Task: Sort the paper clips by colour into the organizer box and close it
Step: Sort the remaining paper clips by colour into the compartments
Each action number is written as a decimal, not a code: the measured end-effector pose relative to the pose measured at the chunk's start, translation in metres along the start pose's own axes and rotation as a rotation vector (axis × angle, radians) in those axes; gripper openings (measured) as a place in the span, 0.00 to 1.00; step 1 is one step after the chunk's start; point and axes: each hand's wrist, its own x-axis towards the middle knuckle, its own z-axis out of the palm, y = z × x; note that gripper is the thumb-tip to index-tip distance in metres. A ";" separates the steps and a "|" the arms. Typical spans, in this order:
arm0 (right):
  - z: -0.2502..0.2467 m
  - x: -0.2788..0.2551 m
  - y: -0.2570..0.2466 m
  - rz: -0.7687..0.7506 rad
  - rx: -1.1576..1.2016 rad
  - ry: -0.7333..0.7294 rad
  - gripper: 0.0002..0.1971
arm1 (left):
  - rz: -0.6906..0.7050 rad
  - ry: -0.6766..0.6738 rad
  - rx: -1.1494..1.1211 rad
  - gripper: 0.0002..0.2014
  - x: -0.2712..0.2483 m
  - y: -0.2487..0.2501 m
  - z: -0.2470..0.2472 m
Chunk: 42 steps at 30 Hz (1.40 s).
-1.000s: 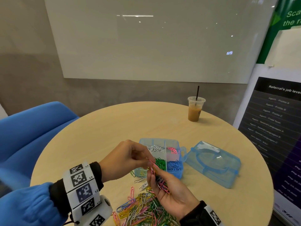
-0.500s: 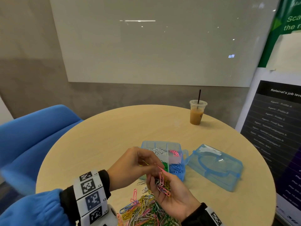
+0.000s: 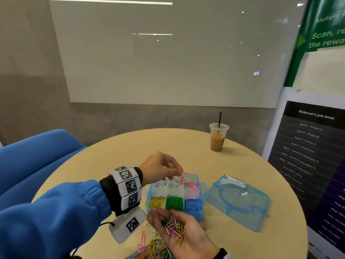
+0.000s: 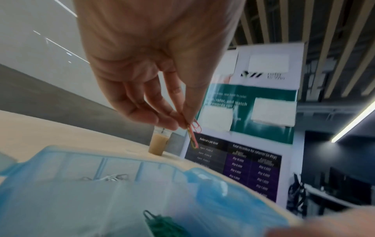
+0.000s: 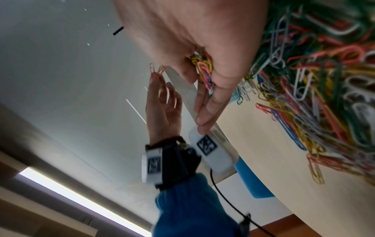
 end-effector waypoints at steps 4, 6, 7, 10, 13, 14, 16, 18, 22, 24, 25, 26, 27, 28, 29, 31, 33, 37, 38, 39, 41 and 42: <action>-0.001 0.002 -0.003 0.029 0.037 -0.034 0.26 | -0.043 -0.031 0.162 0.01 0.035 -0.001 0.008; -0.001 0.003 -0.004 0.031 0.057 -0.043 0.28 | -0.058 -0.061 0.193 0.01 0.047 -0.002 0.011; -0.001 0.004 -0.005 0.022 0.060 -0.041 0.29 | -0.063 -0.081 0.197 0.01 0.051 -0.002 0.011; -0.001 0.005 -0.006 -0.011 0.072 -0.018 0.28 | -0.062 -0.143 0.183 0.01 0.055 -0.002 0.012; -0.001 0.005 -0.006 -0.034 0.057 0.026 0.27 | -0.069 -0.196 0.126 0.02 0.050 0.003 0.010; -0.001 0.005 -0.006 -0.041 0.042 0.050 0.26 | -0.070 -0.221 0.112 0.02 0.046 0.005 0.008; -0.003 0.004 -0.006 -0.072 -0.001 0.100 0.25 | -0.064 -0.267 0.111 0.04 0.036 0.009 0.000; -0.007 0.004 -0.005 -0.103 -0.065 0.142 0.24 | -0.060 -0.280 0.114 0.04 0.019 0.012 -0.012; -0.008 0.003 -0.004 -0.131 -0.184 0.132 0.24 | -0.139 -0.247 0.058 0.05 -0.021 0.005 -0.032; -0.003 0.002 -0.001 -0.143 -0.253 0.111 0.24 | -0.195 -0.224 0.006 0.04 -0.039 -0.001 -0.035; 0.002 0.000 0.000 -0.149 -0.309 0.093 0.23 | -0.219 -0.207 -0.017 0.04 -0.046 -0.005 -0.035; 0.006 -0.002 0.002 -0.156 -0.371 0.073 0.22 | -0.242 -0.191 -0.037 0.05 -0.052 -0.008 -0.034; 0.011 -0.004 0.003 -0.169 -0.443 0.057 0.22 | -0.262 -0.178 -0.059 0.06 -0.057 -0.010 -0.034; 0.016 -0.005 0.004 -0.183 -0.528 0.046 0.21 | -0.284 -0.168 -0.086 0.07 -0.061 -0.011 -0.034; 0.020 -0.006 0.004 -0.196 -0.620 0.040 0.20 | -0.308 -0.161 -0.118 0.07 -0.063 -0.012 -0.034; 0.027 -0.008 0.004 -0.216 -0.797 0.029 0.19 | -0.348 -0.159 -0.170 0.07 -0.068 -0.014 -0.033; 0.032 -0.007 0.004 -0.250 -0.947 0.025 0.18 | -0.387 -0.167 -0.222 0.07 -0.070 -0.014 -0.033; 0.036 -0.007 0.002 -0.307 -1.160 0.006 0.19 | -0.475 -0.202 -0.368 0.04 -0.072 -0.012 -0.038; 0.036 -0.008 0.001 -0.306 -1.177 -0.012 0.20 | -0.478 -0.206 -0.384 0.03 -0.074 -0.011 -0.039; 0.036 -0.009 -0.001 -0.304 -1.187 -0.030 0.20 | -0.475 -0.208 -0.387 0.03 -0.075 -0.011 -0.040; 0.035 -0.010 -0.003 -0.297 -1.200 -0.056 0.20 | -0.457 -0.197 -0.379 0.03 -0.077 -0.012 -0.039; 0.035 -0.010 -0.004 -0.294 -1.202 -0.063 0.20 | -0.448 -0.185 -0.377 0.03 -0.078 -0.013 -0.039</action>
